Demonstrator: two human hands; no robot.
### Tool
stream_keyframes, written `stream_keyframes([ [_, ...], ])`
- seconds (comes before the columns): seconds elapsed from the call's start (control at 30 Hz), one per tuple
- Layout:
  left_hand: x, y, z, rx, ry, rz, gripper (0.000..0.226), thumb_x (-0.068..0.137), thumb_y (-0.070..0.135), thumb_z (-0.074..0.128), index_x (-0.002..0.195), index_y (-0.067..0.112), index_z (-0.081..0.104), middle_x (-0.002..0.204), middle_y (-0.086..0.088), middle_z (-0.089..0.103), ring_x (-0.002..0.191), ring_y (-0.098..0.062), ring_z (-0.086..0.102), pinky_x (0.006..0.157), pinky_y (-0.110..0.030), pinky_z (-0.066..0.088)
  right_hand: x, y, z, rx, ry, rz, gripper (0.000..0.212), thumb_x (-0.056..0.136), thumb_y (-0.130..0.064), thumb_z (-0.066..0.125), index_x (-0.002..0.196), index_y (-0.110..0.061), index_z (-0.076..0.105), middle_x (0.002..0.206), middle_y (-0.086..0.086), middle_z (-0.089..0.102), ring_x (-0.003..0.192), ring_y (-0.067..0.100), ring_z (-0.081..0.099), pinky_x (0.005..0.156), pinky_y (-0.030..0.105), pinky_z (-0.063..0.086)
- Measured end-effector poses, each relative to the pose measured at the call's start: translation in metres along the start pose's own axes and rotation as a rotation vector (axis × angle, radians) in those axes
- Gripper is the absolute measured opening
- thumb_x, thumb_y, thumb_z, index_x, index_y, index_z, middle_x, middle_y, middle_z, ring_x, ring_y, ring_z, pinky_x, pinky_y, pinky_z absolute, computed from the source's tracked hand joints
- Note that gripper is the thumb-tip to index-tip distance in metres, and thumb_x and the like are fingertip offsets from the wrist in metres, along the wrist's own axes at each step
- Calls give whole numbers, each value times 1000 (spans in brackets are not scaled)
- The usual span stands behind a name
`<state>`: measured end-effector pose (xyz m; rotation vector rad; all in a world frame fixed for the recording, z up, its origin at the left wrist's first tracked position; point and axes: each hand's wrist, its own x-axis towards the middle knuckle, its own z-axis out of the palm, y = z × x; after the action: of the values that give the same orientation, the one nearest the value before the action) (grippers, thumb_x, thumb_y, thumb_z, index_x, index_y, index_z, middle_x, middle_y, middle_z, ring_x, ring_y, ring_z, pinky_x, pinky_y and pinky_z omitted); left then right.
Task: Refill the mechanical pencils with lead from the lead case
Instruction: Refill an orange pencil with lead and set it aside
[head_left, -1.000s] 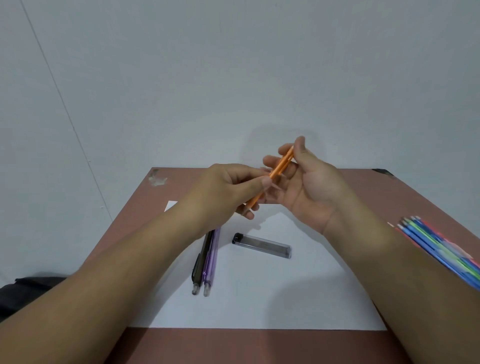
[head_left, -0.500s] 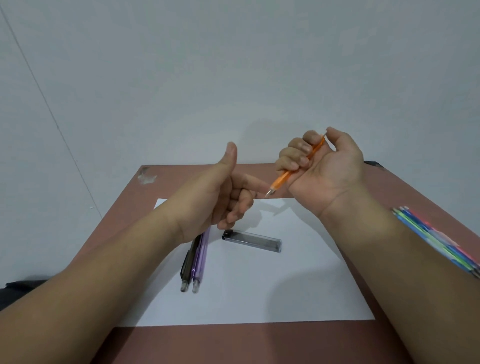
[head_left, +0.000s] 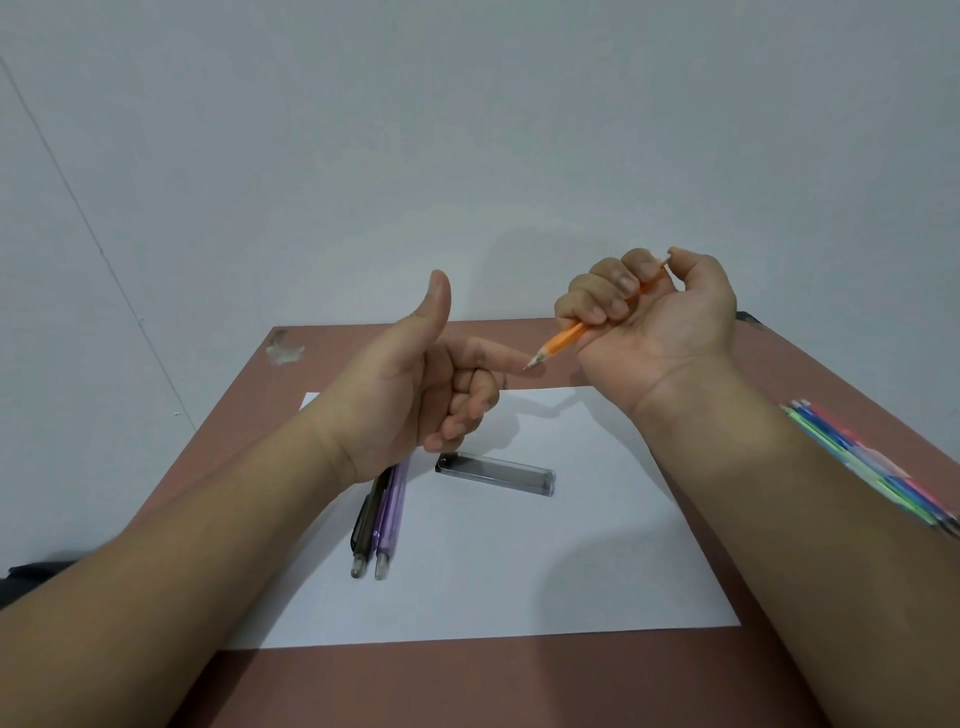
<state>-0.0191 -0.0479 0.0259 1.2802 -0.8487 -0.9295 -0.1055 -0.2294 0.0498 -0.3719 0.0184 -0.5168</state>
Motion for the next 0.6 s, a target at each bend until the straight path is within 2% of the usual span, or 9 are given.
stream_keyframes([
  [0.37, 2, -3, -5, -1, -60, 27, 96, 87, 78, 20, 119, 3, 70, 68, -8, 49, 50, -19, 30, 50, -34, 17, 0, -2, -2, 52, 15, -4, 38, 95, -36, 35, 63, -15, 37, 62, 0, 32, 48, 15, 25, 49, 26, 27],
  [0.6, 2, -4, -7, -5, -72, 51, 95, 91, 75, 17, 121, 2, 69, 68, -9, 49, 49, -20, 28, 49, -35, 17, 0, -4, -1, 83, 29, -26, 36, 94, -30, 32, 62, -15, 37, 60, -1, 32, 47, 15, 24, 48, 25, 26],
])
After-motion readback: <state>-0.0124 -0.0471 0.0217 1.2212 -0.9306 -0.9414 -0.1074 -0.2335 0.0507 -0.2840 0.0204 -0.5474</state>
